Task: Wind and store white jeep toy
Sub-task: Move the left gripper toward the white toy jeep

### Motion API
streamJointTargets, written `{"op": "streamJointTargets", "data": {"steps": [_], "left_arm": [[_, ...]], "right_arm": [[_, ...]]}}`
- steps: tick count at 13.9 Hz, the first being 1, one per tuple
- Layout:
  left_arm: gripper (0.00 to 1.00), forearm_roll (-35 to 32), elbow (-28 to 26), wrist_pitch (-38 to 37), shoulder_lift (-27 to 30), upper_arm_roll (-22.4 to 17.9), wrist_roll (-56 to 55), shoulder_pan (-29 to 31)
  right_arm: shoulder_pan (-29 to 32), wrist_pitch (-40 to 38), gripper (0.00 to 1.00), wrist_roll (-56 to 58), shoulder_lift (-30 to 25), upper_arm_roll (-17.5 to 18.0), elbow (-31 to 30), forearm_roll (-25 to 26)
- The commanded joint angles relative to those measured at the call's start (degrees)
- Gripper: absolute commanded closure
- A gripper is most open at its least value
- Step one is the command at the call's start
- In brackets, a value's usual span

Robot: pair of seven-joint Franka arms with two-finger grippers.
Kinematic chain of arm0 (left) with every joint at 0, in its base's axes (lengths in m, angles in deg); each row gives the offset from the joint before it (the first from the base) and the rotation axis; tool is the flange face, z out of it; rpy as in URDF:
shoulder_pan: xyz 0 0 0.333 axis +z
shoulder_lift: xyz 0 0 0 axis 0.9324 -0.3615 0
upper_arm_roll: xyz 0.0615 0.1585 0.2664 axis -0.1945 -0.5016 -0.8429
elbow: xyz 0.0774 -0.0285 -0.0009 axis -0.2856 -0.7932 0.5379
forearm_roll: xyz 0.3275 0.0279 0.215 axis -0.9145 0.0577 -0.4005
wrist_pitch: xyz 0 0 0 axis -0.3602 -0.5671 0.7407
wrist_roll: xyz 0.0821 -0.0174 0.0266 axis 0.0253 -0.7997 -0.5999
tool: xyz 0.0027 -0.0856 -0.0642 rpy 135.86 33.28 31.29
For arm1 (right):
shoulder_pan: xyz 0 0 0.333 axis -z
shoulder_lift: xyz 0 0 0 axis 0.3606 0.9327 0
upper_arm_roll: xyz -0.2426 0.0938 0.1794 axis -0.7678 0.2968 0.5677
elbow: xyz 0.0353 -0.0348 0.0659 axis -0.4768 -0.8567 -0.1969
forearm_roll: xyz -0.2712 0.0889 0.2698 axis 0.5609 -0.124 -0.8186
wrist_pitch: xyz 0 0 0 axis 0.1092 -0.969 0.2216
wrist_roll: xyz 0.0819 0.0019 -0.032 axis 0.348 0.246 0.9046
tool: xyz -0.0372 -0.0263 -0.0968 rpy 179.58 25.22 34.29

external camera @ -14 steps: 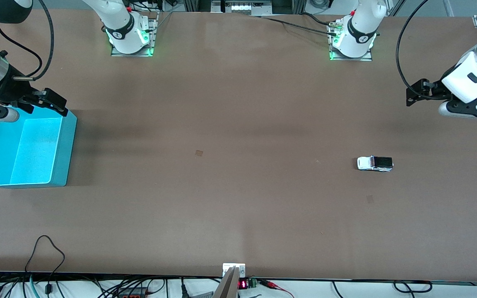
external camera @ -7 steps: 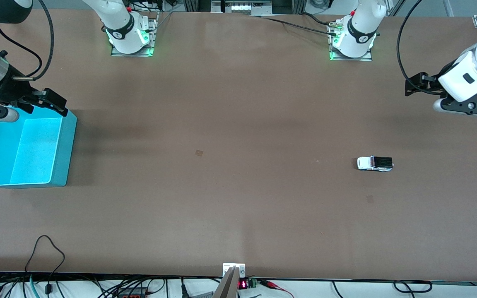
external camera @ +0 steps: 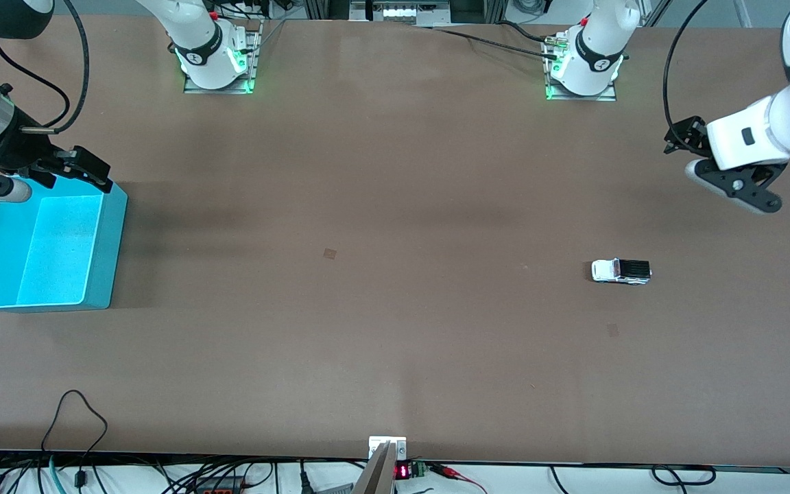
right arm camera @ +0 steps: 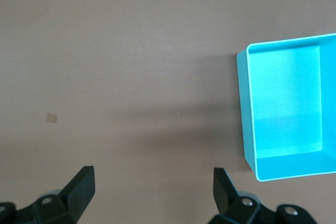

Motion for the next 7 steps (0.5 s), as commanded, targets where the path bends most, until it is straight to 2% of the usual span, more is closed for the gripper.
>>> {"op": "streamJointTargets", "data": {"steps": [1, 5, 7], "left_arm": [[0.00, -0.4, -4.4, 7.8, -1.7, 0.0, 11.8, 1.5], [0.00, -1.6, -15.3, 23.9, -3.2, 0.0, 28.3, 1.7], [0.00, -3.7, -16.1, 29.0, -7.3, 0.0, 36.7, 2.4]], "right_arm": [[0.1, -0.1, 0.00, 0.1, -1.2, 0.0, -1.2, -0.3], [0.1, -0.1, 0.00, 0.1, -1.2, -0.1, -1.2, -0.3], [0.1, -0.1, 0.00, 0.1, -1.2, 0.0, -1.2, -0.3]]}}
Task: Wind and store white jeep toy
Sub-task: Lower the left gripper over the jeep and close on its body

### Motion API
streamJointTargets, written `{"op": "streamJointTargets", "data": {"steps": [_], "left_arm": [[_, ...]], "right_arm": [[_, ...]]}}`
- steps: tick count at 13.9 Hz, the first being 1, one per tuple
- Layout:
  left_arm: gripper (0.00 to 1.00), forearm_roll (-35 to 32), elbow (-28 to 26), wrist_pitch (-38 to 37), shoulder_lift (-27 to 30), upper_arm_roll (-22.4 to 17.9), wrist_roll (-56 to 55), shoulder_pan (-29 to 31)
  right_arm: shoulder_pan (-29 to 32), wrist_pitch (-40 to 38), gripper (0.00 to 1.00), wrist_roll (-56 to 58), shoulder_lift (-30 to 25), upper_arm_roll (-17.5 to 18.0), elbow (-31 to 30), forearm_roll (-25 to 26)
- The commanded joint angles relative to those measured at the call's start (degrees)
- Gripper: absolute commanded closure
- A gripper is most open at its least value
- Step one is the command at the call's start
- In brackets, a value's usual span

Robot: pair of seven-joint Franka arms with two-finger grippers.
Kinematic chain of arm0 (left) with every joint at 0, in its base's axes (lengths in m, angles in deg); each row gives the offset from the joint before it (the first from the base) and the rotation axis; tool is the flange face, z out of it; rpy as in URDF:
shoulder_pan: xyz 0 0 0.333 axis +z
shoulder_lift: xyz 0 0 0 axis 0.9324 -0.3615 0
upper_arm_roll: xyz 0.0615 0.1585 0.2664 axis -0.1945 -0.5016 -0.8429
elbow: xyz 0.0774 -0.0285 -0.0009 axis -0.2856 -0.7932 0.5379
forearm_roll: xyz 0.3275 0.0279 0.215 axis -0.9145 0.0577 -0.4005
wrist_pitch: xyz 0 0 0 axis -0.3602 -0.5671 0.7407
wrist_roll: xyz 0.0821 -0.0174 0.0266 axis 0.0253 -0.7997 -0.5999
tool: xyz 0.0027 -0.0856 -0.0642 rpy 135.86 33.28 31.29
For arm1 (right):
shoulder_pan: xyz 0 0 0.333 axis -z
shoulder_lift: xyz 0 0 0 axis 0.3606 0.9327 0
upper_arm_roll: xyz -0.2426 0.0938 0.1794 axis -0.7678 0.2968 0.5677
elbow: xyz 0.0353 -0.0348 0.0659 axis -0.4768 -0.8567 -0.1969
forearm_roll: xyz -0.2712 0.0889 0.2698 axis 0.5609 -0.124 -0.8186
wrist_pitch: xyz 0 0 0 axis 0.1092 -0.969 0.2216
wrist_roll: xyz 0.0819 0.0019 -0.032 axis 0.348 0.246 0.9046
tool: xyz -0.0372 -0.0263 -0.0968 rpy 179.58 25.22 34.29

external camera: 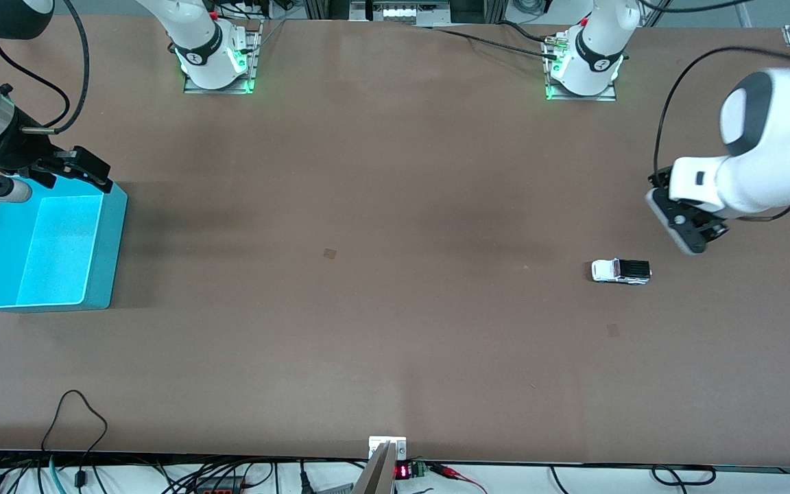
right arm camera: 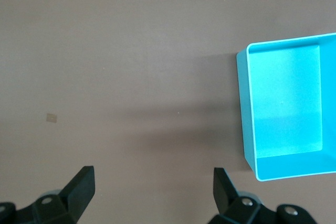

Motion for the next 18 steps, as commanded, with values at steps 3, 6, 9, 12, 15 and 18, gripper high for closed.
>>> {"op": "streamJointTargets", "data": {"steps": [3, 6, 9, 12, 15, 18], "left_arm": [[0.00, -4.1, -3.0, 12.9, -6.5, 0.2, 14.7, 1.9], [0.00, -5.7, -5.2, 23.1, -10.1, 0.2, 21.8, 2.3], [0.00, -5.7, -7.0, 31.7, -13.0, 0.2, 26.9, 3.3], [0.00, -5.8, -7.2, 33.3, -14.4, 0.3, 27.4, 3.4], [0.00, -5.8, -7.9, 36.1, -16.1, 0.3, 27.4, 3.3], [0.13, -5.8, -7.8, 36.8, -17.3, 0.3, 27.4, 3.4]], "right_arm": [[0.1, 0.0, 0.00, 0.1, -1.2, 0.0, -1.1, -0.3], [0.1, 0.0, 0.00, 0.1, -1.2, 0.0, -1.1, -0.3], [0.1, 0.0, 0.00, 0.1, -1.2, 0.0, -1.1, -0.3], [0.1, 0.0, 0.00, 0.1, -1.2, 0.0, -1.1, -0.3], [0.1, 0.0, 0.00, 0.1, -1.2, -0.1, -1.1, -0.3], [0.1, 0.0, 0.00, 0.1, -1.2, 0.0, -1.1, -0.3]]}}
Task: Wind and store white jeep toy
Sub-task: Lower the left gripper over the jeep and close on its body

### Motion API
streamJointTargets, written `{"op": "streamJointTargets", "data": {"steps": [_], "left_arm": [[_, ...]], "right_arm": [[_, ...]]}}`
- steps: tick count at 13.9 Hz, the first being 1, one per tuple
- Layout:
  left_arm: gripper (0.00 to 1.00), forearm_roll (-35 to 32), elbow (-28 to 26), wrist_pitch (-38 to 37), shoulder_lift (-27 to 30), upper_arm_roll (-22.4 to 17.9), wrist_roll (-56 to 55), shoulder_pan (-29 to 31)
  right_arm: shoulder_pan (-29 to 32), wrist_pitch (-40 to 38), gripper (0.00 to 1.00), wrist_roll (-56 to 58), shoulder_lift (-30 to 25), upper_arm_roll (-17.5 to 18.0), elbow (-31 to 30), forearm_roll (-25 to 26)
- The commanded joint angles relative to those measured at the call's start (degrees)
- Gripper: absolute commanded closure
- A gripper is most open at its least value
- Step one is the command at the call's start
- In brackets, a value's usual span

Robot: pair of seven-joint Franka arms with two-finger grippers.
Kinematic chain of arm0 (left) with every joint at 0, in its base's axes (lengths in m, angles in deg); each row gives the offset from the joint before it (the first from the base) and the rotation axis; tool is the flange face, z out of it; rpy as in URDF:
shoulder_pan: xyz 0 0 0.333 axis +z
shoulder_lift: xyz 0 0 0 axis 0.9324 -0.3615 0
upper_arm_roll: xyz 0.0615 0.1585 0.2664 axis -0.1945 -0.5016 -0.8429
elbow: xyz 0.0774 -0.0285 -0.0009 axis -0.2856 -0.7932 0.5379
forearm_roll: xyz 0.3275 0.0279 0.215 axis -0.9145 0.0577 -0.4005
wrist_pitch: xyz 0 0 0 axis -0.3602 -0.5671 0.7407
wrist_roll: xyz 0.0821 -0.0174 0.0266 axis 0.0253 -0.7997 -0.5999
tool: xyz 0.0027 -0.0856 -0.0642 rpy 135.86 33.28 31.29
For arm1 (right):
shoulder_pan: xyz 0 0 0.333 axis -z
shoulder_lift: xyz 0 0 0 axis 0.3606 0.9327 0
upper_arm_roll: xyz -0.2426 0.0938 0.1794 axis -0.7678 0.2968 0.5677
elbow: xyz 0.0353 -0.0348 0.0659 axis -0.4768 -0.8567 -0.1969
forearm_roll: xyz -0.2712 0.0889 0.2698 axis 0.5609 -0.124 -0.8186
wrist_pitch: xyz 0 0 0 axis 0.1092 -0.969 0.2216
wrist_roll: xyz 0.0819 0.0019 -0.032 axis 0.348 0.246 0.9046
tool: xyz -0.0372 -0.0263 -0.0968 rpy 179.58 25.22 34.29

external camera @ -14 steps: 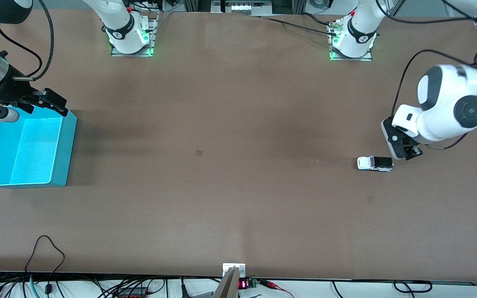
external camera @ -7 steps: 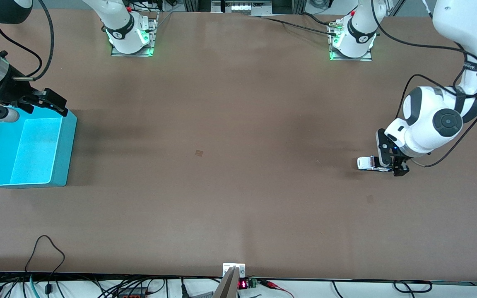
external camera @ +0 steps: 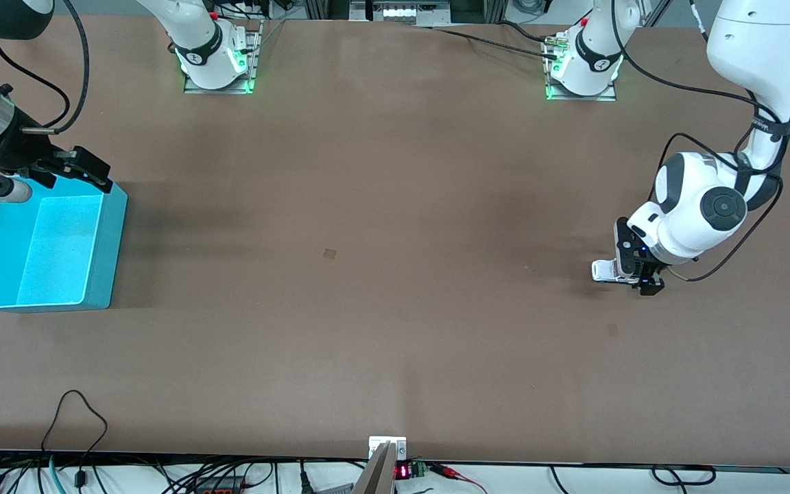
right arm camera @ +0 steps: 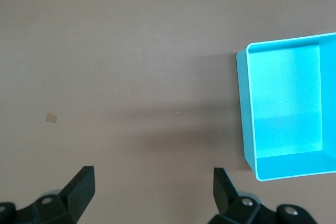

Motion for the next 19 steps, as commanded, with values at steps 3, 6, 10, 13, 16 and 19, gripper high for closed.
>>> {"op": "streamJointTargets", "data": {"steps": [3, 6, 10, 13, 16, 19], "left_arm": [[0.51, -0.8, 0.0, 1.1, -1.5, 0.4, 1.0, 0.3], [0.75, -0.8, 0.0, 0.8, -1.5, 0.4, 1.0, 0.3], [0.77, -0.7, 0.3, 0.4, -2.0, 0.4, 0.4, 0.3], [0.77, -0.7, 0.5, 0.3, -3.0, 0.3, 1.1, 0.6], [0.78, -0.8, 0.9, 0.3, -3.9, 0.3, 4.5, 3.8], [0.78, -0.8, 3.1, 0.3, -6.2, 0.1, 8.8, 8.8]], "right_arm": [[0.1, 0.0, 0.00, 0.1, -1.2, 0.0, -1.1, -0.3], [0.1, 0.0, 0.00, 0.1, -1.2, 0.0, -1.1, -0.3], [0.1, 0.0, 0.00, 0.1, -1.2, 0.0, -1.1, -0.3], [0.1, 0.0, 0.00, 0.1, -1.2, 0.0, -1.1, -0.3], [0.1, 0.0, 0.00, 0.0, -1.2, 0.0, -1.1, -0.3], [0.1, -0.1, 0.00, 0.0, -1.2, -0.1, -1.1, -0.3]]}}
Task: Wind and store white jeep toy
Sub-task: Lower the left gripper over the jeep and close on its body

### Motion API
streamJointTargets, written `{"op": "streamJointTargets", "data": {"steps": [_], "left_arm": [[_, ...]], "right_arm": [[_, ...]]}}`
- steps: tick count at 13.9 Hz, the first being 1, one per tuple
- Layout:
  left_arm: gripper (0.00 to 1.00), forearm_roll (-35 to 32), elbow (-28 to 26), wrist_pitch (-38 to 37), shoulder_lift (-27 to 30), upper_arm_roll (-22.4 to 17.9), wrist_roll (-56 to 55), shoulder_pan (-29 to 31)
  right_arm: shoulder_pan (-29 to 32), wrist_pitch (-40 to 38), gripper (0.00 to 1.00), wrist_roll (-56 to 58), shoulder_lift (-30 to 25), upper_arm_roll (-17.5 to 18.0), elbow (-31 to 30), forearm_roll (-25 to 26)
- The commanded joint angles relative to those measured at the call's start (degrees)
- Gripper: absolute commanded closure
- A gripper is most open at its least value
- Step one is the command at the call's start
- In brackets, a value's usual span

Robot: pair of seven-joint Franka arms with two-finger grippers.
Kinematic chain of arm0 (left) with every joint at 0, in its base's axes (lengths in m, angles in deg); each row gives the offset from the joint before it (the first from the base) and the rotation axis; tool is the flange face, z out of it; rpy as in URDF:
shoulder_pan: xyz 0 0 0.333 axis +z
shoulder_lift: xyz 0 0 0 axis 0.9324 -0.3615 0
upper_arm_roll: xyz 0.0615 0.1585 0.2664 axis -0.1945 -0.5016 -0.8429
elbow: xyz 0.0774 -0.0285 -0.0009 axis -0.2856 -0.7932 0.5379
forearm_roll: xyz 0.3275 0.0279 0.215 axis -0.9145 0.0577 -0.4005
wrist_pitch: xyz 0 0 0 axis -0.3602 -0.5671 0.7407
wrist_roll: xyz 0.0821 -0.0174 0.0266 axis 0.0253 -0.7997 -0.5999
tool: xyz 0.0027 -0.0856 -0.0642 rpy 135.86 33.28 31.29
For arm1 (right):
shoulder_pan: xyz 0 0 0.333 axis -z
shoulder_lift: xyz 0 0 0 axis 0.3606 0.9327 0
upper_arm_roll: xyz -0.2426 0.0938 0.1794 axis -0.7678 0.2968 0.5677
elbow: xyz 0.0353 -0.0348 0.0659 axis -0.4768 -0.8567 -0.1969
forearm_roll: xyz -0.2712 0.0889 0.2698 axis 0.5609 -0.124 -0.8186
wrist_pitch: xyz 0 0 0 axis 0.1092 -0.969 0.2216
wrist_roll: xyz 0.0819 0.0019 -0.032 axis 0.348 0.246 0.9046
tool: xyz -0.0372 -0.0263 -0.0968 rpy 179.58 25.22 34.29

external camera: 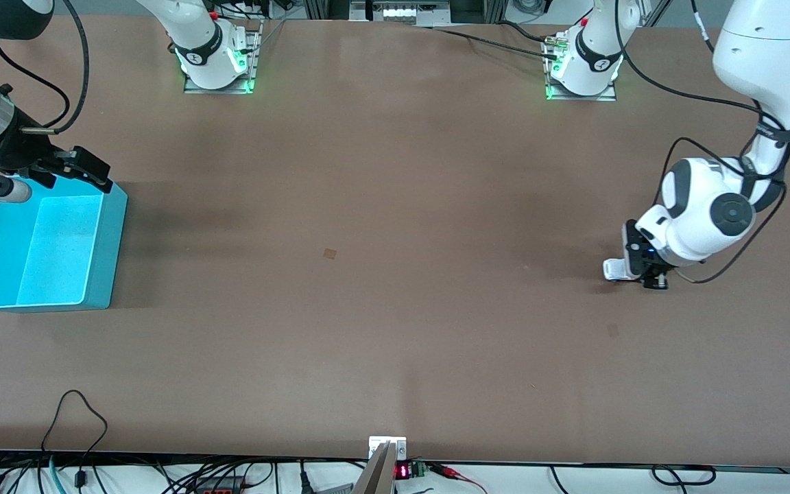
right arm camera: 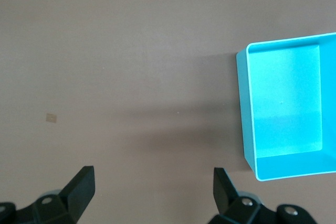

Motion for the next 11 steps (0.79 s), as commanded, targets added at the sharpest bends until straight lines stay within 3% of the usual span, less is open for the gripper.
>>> {"op": "streamJointTargets", "data": {"steps": [1, 6, 11], "left_arm": [[0.78, -0.7, 2.4, -0.3, -4.4, 0.2, 4.0, 5.2], [0.78, -0.7, 4.8, 0.2, -6.2, 0.2, 13.3, 12.2], [0.78, -0.7, 5.0, 0.2, -6.4, 0.1, 14.7, 14.4]], "right_arm": [[0.1, -0.1, 0.00, 0.0, -1.2, 0.0, -1.1, -0.3], [0.1, -0.2, 0.00, 0.1, -1.2, 0.0, -1.1, -0.3], [0.1, -0.2, 0.00, 0.0, -1.2, 0.0, -1.1, -0.3]]}}
